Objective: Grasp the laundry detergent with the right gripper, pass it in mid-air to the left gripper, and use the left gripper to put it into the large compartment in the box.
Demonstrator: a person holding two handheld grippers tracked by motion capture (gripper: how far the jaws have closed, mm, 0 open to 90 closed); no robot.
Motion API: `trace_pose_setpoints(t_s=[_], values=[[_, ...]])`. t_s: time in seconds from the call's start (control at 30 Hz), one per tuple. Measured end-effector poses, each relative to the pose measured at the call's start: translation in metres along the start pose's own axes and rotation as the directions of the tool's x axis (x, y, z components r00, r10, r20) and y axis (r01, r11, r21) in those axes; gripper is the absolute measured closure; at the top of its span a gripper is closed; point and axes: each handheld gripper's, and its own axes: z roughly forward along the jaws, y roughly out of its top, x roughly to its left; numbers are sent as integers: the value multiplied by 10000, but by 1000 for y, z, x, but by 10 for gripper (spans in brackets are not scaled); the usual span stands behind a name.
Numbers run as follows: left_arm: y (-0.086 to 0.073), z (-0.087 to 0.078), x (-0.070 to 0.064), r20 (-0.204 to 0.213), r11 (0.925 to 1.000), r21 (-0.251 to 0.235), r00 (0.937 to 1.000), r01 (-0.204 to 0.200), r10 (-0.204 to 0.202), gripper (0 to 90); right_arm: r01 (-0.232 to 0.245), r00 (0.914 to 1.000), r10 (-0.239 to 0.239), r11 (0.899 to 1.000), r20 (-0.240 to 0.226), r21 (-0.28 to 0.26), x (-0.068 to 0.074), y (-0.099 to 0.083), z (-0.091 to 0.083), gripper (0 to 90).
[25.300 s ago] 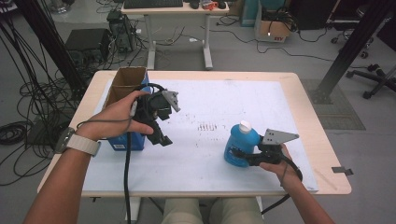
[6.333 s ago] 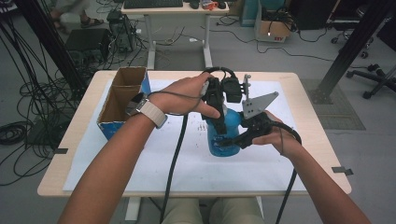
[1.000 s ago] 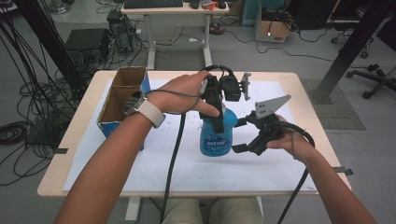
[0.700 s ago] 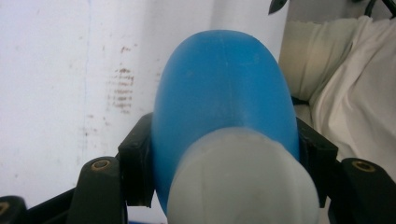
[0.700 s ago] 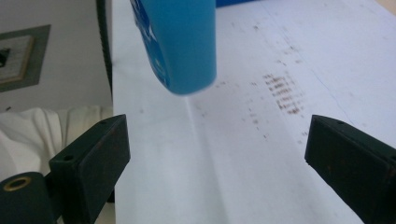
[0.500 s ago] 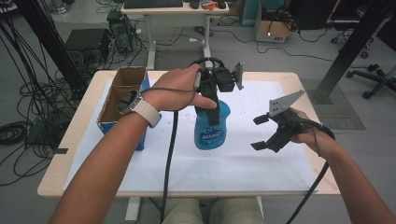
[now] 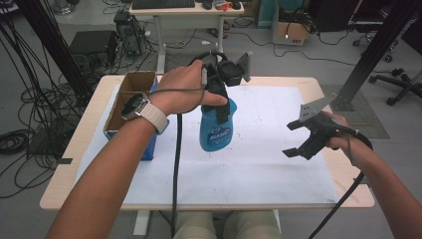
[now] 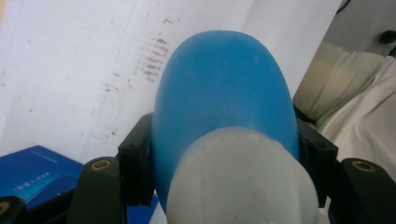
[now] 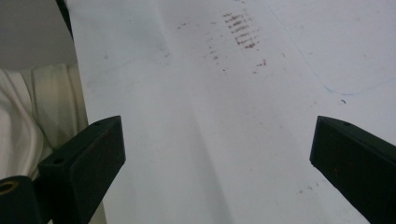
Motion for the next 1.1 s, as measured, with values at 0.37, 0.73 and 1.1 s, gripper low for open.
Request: trace_pose_setpoints(t_s=[0.37,0.73,1.1], values=[[0,-22,10,-241,9891,-130,9888,1467,-1470,374,-75,9985,44,9984,540,562,-3,-5,-14,39],[-4,-67,26,-700,9377,-502,9353,3439,-3468,374,-869,9945,835,9948,639,523,0,0,-22,39],[-14,-95,41,-1026,8750,-475,8690,4818,-4840,375,-704,9950,652,9952,761,676,-9,2,-24,39]])
